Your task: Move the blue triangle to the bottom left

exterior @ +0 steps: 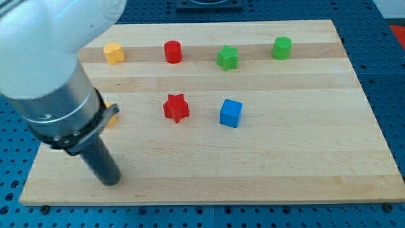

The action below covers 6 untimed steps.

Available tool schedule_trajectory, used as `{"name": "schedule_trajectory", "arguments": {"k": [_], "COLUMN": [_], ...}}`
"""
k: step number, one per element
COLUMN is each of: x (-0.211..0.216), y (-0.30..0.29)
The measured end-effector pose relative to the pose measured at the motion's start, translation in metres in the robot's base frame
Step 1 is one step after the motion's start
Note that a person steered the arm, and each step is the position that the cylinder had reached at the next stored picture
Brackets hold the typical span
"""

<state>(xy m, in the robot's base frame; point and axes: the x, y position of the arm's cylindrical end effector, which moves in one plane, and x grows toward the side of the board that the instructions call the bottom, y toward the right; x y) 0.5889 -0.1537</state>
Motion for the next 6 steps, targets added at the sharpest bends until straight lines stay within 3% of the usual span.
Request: {"name": "schedule_trajectory", "arguments": {"k": [1, 4, 5, 6], "x": [-0.023, -0.02, -0.019, -0.019], "y": [0.018, -0.061, -0.042, 0.05]}}
